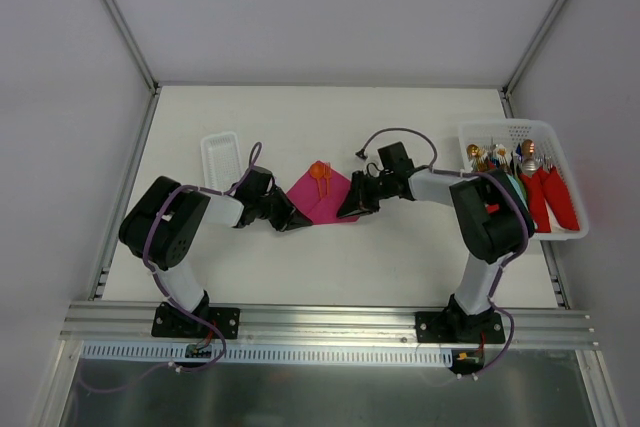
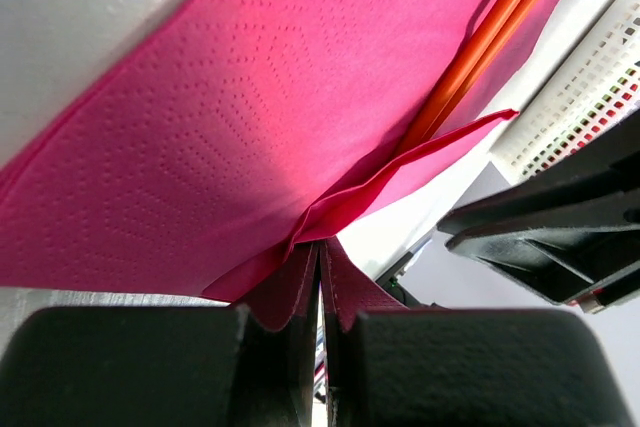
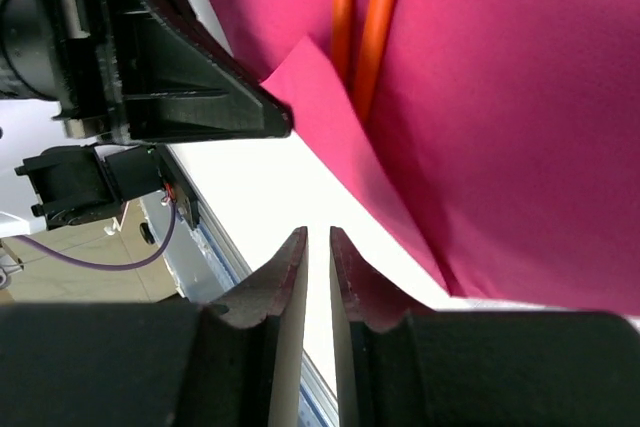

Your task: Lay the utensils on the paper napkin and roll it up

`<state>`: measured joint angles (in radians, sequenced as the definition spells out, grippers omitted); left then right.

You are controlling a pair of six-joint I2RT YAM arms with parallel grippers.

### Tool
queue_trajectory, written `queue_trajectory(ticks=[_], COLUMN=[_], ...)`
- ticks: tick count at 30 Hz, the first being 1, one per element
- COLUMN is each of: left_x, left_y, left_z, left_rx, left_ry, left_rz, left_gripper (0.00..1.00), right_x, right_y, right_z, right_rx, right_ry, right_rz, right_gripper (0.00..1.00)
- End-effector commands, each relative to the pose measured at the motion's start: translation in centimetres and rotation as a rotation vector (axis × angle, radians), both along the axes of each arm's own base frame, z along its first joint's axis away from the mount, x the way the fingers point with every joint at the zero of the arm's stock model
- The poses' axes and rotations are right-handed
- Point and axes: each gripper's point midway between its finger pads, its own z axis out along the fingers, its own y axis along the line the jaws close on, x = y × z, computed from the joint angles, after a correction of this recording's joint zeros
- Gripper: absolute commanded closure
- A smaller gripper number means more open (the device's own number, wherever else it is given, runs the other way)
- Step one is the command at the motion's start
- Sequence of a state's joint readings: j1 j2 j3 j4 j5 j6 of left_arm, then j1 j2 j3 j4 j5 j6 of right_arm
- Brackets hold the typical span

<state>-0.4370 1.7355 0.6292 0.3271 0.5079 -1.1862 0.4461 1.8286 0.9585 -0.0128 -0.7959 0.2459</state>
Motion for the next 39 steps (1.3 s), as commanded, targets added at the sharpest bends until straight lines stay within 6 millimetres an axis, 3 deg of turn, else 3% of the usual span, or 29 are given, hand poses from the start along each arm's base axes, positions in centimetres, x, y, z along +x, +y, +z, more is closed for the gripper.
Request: queue_trajectory(ticks=[1,5,11,24,32,39], left_x=[-2.1,-1.8,-1.4,1.1,1.2,1.0], left_y=[2.5,2.3,2.0,-1.3,-2.8,-2.8], left_z=[-3.3,-3.0,-2.2,4.1,3.8,1.9], left_rx=[0.132,0.127,0.116,0.069,0.063,0.083], left_ry=[0.091,0.084,0.051,-0.213,-0.204,-0.144], left_rz=[0.016,0.014,-0.002,-0.118,-0.144,-0.137], left_gripper=[1.00,1.00,1.00,0.99,0.99,1.00], right_x=[1.0,1.4,1.5,1.0,0.9,1.0], right_y=[0.9,0.7,0.3,-0.2,-0.3,-0.2], right_z=[-0.4,-2.4,-3.7,-4.6,-4.6,-4.7], right_rx=[0.020,-0.022,-0.066,-0.117,-0.122,-0.121], right_ry=[0.016,0.046,0.076,0.101,0.108,0.112], right_rz=[-0.017,-0.036,-0.058,-0.049,-0.047,-0.049], right_gripper=[0.82,0.83,0.83,0.83,0.83,0.83])
